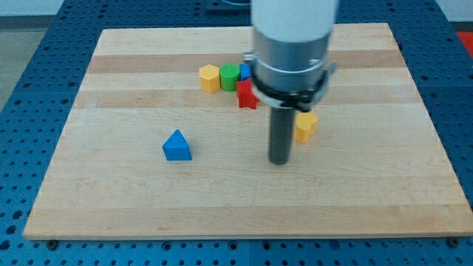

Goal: Place the yellow heart into red star

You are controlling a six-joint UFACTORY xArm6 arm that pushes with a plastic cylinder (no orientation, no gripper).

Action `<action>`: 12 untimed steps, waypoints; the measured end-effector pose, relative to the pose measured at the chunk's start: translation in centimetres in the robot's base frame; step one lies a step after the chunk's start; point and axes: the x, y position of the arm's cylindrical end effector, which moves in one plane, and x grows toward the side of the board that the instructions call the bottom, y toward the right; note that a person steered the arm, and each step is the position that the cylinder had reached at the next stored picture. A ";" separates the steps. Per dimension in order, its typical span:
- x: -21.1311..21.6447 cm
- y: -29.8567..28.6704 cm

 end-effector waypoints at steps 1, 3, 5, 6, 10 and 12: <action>0.0 4.4; -2.9 6.6; -4.6 5.1; -4.6 2.5; -6.9 -1.4; -6.9 -2.5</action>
